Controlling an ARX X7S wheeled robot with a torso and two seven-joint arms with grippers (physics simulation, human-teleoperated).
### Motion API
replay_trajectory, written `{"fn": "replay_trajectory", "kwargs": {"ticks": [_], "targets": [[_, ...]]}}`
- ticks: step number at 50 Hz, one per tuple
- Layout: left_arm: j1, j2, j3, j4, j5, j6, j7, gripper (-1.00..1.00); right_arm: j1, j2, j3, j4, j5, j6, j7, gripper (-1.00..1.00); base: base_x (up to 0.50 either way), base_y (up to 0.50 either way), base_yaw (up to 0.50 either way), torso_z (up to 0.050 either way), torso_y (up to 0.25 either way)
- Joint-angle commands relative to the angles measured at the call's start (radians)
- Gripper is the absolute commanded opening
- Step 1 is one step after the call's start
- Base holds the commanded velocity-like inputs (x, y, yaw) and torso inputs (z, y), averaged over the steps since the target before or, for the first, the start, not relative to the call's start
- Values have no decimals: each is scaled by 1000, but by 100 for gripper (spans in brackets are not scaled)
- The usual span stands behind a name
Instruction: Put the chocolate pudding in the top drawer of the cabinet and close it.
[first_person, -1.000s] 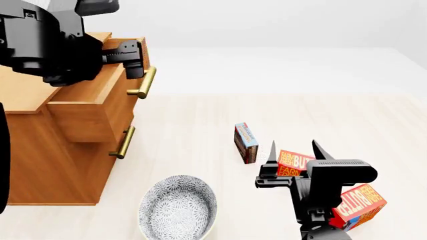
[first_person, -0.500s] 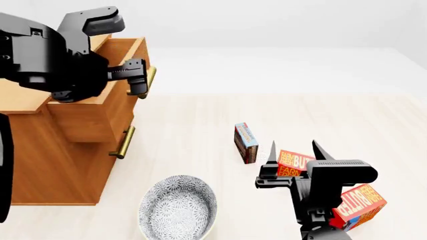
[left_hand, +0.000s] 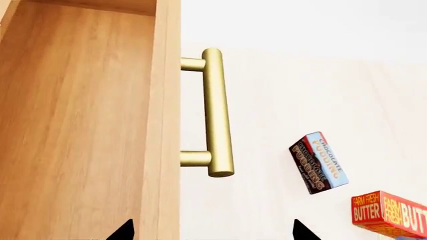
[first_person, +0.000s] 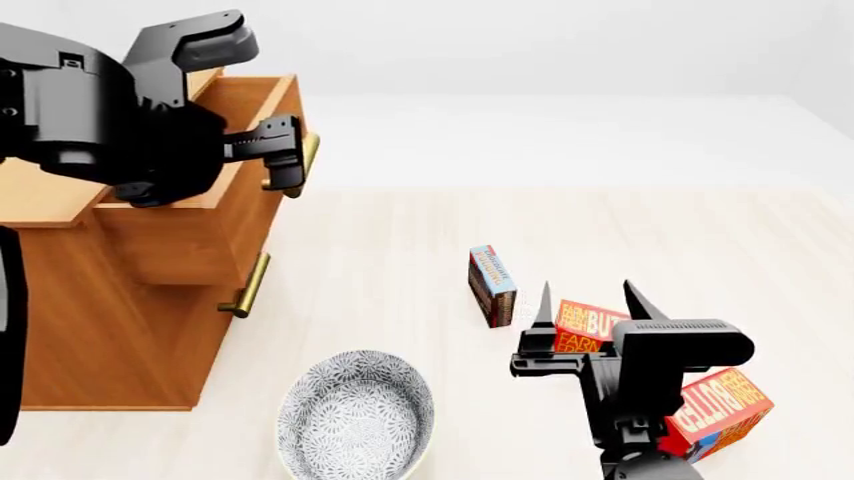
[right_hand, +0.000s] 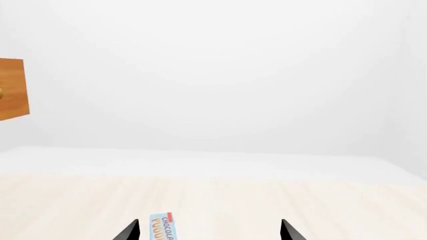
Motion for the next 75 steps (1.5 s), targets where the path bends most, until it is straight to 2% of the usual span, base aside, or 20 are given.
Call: {"fn": "replay_trajectory", "kwargs": {"ticks": [1,23,49,75], "targets": [[6,6,4,-5,-82,-1,-14,100,2,3,-3,-1,2,0,3,100,0,0,0,0,0],[23,40,42,11,-166,7,12,100,4,9,-6,-7,8,-1,7,100,0,0,0,0,0],[14,92,96,-1,-181,52,97,100,9,11,-12,1,16,-8,8,100,0,0,0,0,0],[15,141,122,4,-231,69,109,100,0,21,-13,-7,24,-13,13,100,0,0,0,0,0]]}}
